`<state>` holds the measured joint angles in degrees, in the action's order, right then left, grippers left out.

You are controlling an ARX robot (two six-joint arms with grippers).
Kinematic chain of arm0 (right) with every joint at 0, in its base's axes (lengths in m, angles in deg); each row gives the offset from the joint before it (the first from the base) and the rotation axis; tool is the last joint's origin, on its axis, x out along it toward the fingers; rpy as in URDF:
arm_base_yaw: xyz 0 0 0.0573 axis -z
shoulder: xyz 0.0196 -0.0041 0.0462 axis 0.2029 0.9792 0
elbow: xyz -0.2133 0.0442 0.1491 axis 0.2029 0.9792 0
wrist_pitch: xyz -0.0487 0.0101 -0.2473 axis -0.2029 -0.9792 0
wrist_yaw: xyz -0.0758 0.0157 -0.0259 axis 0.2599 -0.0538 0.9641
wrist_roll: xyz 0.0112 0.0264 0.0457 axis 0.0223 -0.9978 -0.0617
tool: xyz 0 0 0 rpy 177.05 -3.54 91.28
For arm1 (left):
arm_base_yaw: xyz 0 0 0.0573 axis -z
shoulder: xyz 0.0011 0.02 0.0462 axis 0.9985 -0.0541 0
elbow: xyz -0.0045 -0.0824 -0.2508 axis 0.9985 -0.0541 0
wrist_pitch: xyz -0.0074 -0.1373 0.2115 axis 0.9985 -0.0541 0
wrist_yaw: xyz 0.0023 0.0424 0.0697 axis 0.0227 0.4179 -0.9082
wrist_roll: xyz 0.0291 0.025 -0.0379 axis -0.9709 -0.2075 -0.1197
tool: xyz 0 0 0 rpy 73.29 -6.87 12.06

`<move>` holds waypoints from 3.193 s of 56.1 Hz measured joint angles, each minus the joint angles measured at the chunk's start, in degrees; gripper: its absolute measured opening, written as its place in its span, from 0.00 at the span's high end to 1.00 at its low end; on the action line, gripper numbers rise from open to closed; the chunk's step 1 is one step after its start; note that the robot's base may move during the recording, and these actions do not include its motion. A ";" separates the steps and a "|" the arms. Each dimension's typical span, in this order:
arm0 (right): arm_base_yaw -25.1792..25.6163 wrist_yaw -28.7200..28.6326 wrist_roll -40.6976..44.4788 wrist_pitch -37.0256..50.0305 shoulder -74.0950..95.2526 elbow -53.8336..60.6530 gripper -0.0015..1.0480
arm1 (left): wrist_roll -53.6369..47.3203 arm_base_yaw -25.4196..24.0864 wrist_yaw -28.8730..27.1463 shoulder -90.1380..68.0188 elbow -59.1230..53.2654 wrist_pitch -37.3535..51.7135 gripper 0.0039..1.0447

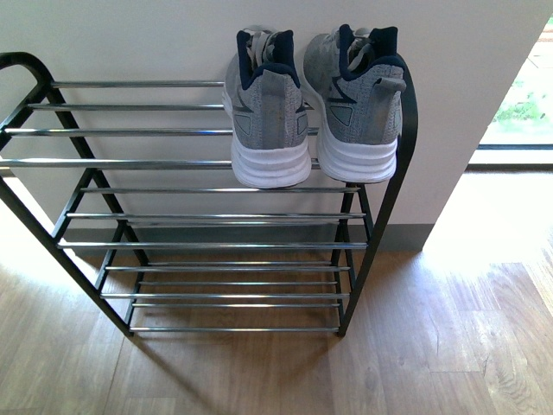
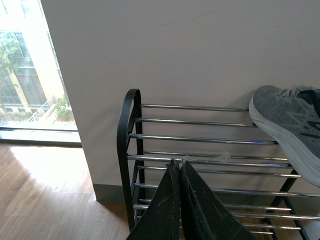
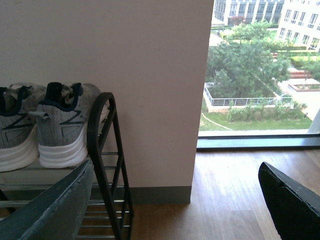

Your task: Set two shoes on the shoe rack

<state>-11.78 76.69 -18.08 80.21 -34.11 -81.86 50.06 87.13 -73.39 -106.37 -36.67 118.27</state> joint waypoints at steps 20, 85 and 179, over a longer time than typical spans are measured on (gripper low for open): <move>0.00 0.00 -0.02 0.00 0.00 0.00 0.09 | 0.00 0.00 0.00 11.06 0.00 -10.29 0.99; 0.00 -0.11 -0.02 0.00 0.00 0.00 0.09 | 0.00 -0.07 0.00 33.66 0.00 -33.75 0.89; 0.00 -0.15 0.00 0.00 -0.07 0.00 0.09 | -0.17 -0.07 0.00 33.70 0.00 -33.75 0.09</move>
<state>-11.78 76.54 -18.08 80.21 -34.18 -81.86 49.89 87.06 -73.39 -72.67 -36.67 84.52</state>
